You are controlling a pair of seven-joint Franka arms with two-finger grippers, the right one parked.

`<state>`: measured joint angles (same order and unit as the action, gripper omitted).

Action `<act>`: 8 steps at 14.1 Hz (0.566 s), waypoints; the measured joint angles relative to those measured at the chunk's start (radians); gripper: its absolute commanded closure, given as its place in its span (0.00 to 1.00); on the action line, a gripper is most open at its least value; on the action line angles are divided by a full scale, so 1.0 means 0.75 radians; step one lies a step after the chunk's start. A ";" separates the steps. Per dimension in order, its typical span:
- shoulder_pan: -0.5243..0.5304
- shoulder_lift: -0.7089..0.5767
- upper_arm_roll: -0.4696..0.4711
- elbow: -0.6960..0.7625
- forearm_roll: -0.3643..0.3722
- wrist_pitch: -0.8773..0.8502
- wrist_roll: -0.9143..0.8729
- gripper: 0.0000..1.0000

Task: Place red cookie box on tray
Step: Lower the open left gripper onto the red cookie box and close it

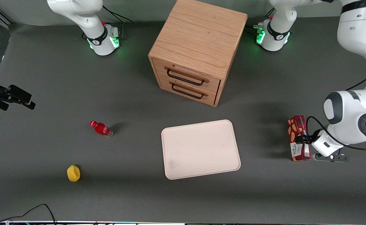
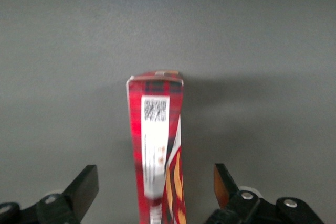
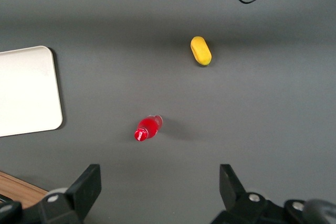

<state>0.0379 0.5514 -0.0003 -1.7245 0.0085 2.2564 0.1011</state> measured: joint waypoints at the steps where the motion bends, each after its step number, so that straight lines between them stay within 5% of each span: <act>1: -0.001 0.021 -0.001 0.001 0.000 0.026 0.000 0.92; 2: -0.002 0.033 -0.003 0.003 0.000 0.038 0.000 1.00; 8: -0.021 0.036 -0.014 0.071 -0.006 -0.011 -0.043 1.00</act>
<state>0.0223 0.5787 -0.0107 -1.6714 0.0043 2.2481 0.0691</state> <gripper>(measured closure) 0.850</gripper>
